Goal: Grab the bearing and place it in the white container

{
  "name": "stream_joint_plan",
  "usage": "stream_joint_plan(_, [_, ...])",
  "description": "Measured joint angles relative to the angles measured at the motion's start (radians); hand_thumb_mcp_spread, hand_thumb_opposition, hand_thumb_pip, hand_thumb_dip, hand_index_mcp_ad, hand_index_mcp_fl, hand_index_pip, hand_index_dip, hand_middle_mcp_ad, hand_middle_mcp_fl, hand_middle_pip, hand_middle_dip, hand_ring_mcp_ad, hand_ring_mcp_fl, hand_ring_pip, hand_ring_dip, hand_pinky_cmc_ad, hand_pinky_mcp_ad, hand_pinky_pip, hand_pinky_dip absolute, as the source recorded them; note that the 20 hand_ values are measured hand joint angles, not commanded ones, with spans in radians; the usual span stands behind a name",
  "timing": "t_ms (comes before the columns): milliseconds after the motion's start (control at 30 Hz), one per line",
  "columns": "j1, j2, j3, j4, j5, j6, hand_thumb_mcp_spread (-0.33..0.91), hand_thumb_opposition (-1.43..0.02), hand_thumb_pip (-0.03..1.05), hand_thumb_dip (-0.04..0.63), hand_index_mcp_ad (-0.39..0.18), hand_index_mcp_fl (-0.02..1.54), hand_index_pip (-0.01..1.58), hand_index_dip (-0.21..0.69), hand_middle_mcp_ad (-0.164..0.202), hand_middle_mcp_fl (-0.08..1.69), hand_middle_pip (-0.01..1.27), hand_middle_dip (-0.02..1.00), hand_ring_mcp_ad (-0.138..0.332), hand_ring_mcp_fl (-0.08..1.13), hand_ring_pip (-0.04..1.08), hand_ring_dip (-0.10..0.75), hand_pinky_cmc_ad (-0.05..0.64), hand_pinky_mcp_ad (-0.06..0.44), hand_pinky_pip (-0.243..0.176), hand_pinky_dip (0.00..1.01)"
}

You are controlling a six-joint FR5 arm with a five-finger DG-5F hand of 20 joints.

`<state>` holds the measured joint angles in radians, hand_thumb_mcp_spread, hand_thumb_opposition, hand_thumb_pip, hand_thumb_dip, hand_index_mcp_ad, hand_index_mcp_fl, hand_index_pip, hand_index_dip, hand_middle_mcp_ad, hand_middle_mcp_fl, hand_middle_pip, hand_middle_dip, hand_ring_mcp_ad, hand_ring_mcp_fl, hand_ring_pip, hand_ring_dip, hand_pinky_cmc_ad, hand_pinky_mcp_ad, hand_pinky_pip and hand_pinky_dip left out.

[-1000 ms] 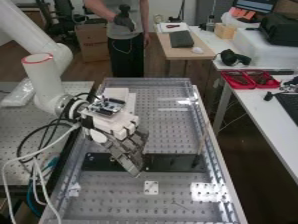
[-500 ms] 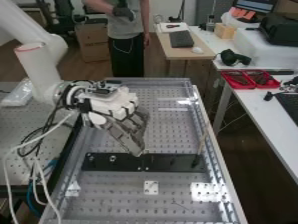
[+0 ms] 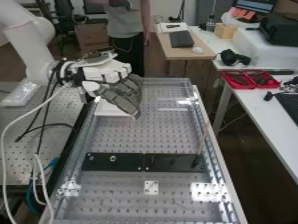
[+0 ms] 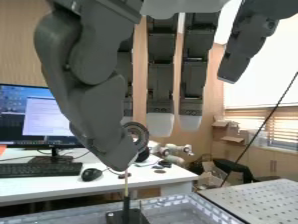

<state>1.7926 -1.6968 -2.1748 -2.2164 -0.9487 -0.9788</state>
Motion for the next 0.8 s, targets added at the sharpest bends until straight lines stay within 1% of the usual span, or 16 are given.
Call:
stream_joint_plan(100, [0.032, 0.023, -0.006, -0.008, 0.024, -0.015, 0.54, -1.05, 0.57, 0.297, -0.183, 0.47, 1.43, 0.052, 0.051, 0.63, 1.06, 0.75, 0.084, 0.42, 0.68, 0.51, 0.34, 0.298, 0.037, 0.27])
stream_joint_plan(167, [0.048, 0.032, -0.009, -0.011, 0.037, -0.025, 0.54, -1.05, 0.57, 0.297, -0.18, 0.47, 1.43, 0.052, 0.051, 0.63, 1.06, 0.75, 0.084, 0.45, 0.68, 0.51, 0.342, 0.295, 0.037, 0.27])
stream_joint_plan(233, [0.083, 0.047, -0.013, -0.015, 0.061, -0.043, 0.54, -1.05, 0.57, 0.297, -0.18, 0.47, 1.43, 0.052, 0.051, 0.63, 1.06, 0.75, 0.084, 0.45, 0.68, 0.511, 0.342, 0.295, 0.037, 0.27])
stream_joint_plan(300, [0.117, 0.06, -0.015, -0.018, 0.084, -0.059, 0.54, -1.05, 0.57, 0.297, -0.183, 0.48, 1.42, 0.052, 0.051, 0.63, 1.06, 0.75, 0.08, 0.45, 0.68, 0.511, 0.342, 0.293, 0.051, 0.27])
stream_joint_plan(433, [0.204, 0.09, -0.019, -0.022, 0.155, -0.097, 0.53, -1.05, 0.57, 0.297, -0.183, 0.48, 1.42, 0.063, 0.051, 0.65, 1.06, 0.75, 0.075, 0.44, 0.68, 0.513, 0.34, 0.295, 0.051, 0.27])
stream_joint_plan(533, [0.253, 0.105, -0.021, -0.022, 0.202, -0.116, 0.53, -1.05, 0.58, 0.293, -0.169, 0.55, 1.42, 0.079, 0.051, 0.65, 1.06, 0.75, 0.075, 0.46, 0.67, 0.515, 0.34, 0.298, 0.051, 0.27])
stream_joint_plan(567, [0.263, 0.107, -0.021, -0.022, 0.211, -0.119, 0.53, -1.05, 0.58, 0.293, -0.171, 0.55, 1.42, 0.079, 0.051, 0.65, 1.06, 0.75, 0.073, 0.46, 0.67, 0.515, 0.34, 0.293, 0.051, 0.27])
stream_joint_plan(667, [0.327, 0.119, -0.021, -0.018, 0.277, -0.138, 0.53, -1.05, 0.58, 0.293, -0.171, 0.55, 1.42, 0.08, 0.051, 0.65, 1.06, 0.76, 0.075, 0.46, 0.68, 0.527, 0.34, 0.295, 0.051, 0.27])
stream_joint_plan(800, [0.378, 0.121, -0.017, -0.014, 0.337, -0.15, 0.54, -1.06, 0.58, 0.293, -0.168, 0.56, 1.42, 0.075, 0.051, 0.67, 1.05, 0.76, 0.075, 0.46, 0.67, 0.525, 0.342, 0.291, 0.051, 0.27])
